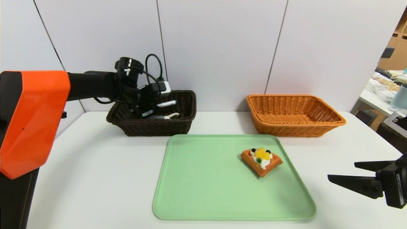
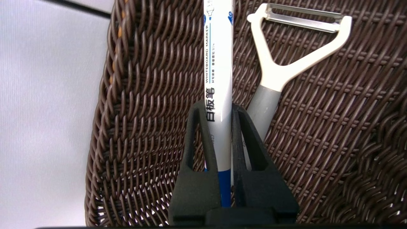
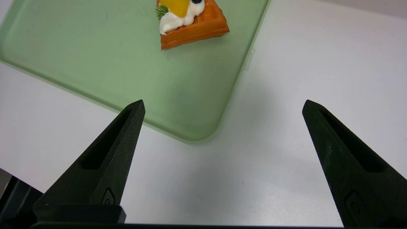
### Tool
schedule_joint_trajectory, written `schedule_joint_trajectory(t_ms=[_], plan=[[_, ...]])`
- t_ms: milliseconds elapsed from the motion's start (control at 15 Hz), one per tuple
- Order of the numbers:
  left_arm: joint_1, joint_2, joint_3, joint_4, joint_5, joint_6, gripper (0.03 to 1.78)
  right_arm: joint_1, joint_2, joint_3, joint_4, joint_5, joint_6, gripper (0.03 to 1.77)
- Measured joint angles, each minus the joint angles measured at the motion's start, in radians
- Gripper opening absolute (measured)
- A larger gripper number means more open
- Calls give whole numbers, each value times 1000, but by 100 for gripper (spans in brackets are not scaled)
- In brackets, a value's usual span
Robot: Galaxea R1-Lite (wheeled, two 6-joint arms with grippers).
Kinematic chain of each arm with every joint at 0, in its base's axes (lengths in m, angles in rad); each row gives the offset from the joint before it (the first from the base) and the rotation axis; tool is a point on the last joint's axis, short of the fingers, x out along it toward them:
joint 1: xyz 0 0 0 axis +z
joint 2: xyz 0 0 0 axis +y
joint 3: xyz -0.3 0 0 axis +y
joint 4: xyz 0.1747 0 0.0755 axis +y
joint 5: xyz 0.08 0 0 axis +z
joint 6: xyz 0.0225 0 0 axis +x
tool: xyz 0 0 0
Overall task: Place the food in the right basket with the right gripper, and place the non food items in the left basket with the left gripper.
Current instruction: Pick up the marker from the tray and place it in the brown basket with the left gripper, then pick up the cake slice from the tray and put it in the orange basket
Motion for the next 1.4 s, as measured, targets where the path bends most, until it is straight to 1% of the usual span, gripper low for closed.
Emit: schedule_joint_trajectory(t_ms=[67,267,333,400,600,667,800,933,1133,1400], plan=[[0,0,-1,0,0,-5,25,0,0,1,0,1,0,171],[0,-2,-3,-2,0,-16,70,0,-2,2,2,2,0,171],[0,-3,-4,-2,0,-18,82,0,-3,3,2,2,0,171],[0,-5,-4,-2,-1,-20,93,0,-4,3,3,2,0,171],[0,-18,-9,-5,-2,-49,118,0,-7,2,3,2,-1,171],[0,-27,-11,-22,-2,-71,124,0,-9,2,4,2,-1,171],[-1,-49,-13,-89,0,-131,135,0,-13,1,1,2,-1,171],[-5,-82,-13,-104,1,-186,142,0,-16,-1,0,2,0,171],[-49,-136,-4,-83,7,-325,151,0,-21,-3,-1,1,2,171],[-126,-208,22,7,54,-559,159,-7,-26,-8,-1,-3,4,171]])
